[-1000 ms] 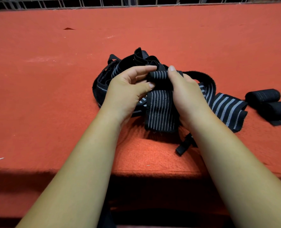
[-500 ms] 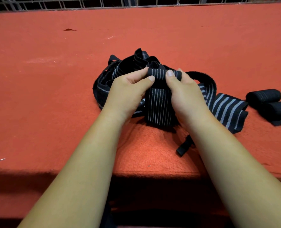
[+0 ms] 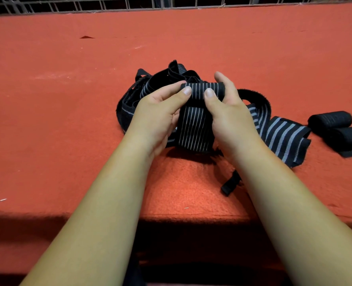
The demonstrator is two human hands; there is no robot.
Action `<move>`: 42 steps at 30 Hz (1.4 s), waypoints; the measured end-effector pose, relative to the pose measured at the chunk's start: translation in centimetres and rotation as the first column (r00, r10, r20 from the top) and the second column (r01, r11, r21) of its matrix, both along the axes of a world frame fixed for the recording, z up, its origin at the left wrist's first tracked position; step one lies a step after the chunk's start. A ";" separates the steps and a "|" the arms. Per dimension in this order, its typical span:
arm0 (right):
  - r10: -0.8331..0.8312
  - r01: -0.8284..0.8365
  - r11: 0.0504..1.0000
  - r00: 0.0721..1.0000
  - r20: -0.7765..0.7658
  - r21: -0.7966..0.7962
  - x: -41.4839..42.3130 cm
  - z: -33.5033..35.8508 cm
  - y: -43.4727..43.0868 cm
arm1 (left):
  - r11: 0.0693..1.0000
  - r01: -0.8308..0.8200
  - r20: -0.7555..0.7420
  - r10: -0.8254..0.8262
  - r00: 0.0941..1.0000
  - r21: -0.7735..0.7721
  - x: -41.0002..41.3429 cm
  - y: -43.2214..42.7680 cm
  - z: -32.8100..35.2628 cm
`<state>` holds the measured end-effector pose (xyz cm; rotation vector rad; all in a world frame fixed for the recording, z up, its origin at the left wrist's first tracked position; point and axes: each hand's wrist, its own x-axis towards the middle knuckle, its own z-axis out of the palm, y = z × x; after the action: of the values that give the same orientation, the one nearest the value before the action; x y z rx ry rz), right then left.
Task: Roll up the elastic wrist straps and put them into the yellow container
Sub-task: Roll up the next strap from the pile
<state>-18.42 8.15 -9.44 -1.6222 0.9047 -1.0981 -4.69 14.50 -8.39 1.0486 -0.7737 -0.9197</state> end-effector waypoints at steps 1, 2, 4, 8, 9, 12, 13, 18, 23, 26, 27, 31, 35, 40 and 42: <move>0.004 -0.004 1.000 1.000 0.000 -0.011 0.0 0.0 0.0 | 1.000 -0.001 -0.003 0.001 1.000 0.005 0.1 0.0 0.0; 0.005 -0.005 1.000 1.000 0.002 -0.022 0.0 0.1 0.1 | 1.000 0.008 0.003 -0.008 1.000 0.008 0.2 0.0 -0.1; 0.008 -0.007 1.000 1.000 0.019 -0.023 -0.1 0.1 0.0 | 0.999 0.029 0.032 -0.029 0.999 0.020 0.3 -0.1 -0.3; 0.013 -0.016 0.999 0.996 0.087 0.034 0.0 0.3 -0.2 | 1.000 0.010 0.045 -0.011 0.999 0.027 0.6 -0.4 -0.6; 0.005 -0.011 0.998 0.994 0.107 0.058 0.0 0.4 -0.3 | 1.000 0.006 0.042 -0.006 0.999 0.018 0.6 -0.5 -0.6; -0.009 -0.008 0.992 0.991 0.133 0.126 -0.1 0.8 -0.1 | 1.000 -0.016 0.040 0.016 0.999 -0.013 0.8 -0.7 -0.6; -0.014 -0.007 0.989 0.990 0.143 0.146 -0.1 0.9 -0.1 | 1.000 -0.017 0.047 0.018 0.999 -0.022 0.9 -0.6 -0.6; -0.036 0.014 0.985 0.991 0.130 0.169 0.0 1.0 0.0 | 0.998 -0.010 0.133 0.017 0.991 -0.054 0.6 -0.4 -0.5; -0.013 0.000 0.987 0.996 0.084 0.158 -0.3 1.0 0.0 | 0.998 -0.015 0.179 0.025 0.983 -0.055 0.4 -0.3 -0.5; -0.014 0.007 0.993 0.998 0.060 0.114 -0.3 0.8 -0.1 | 0.999 -0.013 0.163 0.021 0.986 -0.045 0.4 -0.3 -0.4; -0.016 0.009 0.994 0.998 0.063 0.107 -0.3 0.7 -0.2 | 0.999 -0.012 0.149 0.018 0.989 -0.038 0.4 -0.3 -0.4; -0.023 0.011 0.994 0.994 0.109 0.112 -0.4 0.4 -0.7 | 1.000 0.015 0.064 -0.014 0.998 -0.004 0.0 -0.1 0.0; -0.007 -0.011 0.992 0.989 0.149 0.123 -0.3 0.2 -0.9 | 1.000 0.007 0.030 -0.008 1.000 0.028 -0.3 -0.2 -0.3; 0.001 -0.028 0.986 0.987 0.159 0.166 0.1 0.3 -0.7 | 0.999 -0.043 0.029 0.043 0.999 0.019 0.2 -0.5 -0.5; 0.019 -0.047 0.982 0.987 0.157 0.181 0.1 0.3 -0.8 | 0.999 -0.046 0.060 0.046 0.997 0.002 0.4 -0.5 -0.5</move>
<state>-18.33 7.31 -9.18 -1.3764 0.8482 -1.0683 -4.27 14.04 -8.92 1.0968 -0.7948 -0.8540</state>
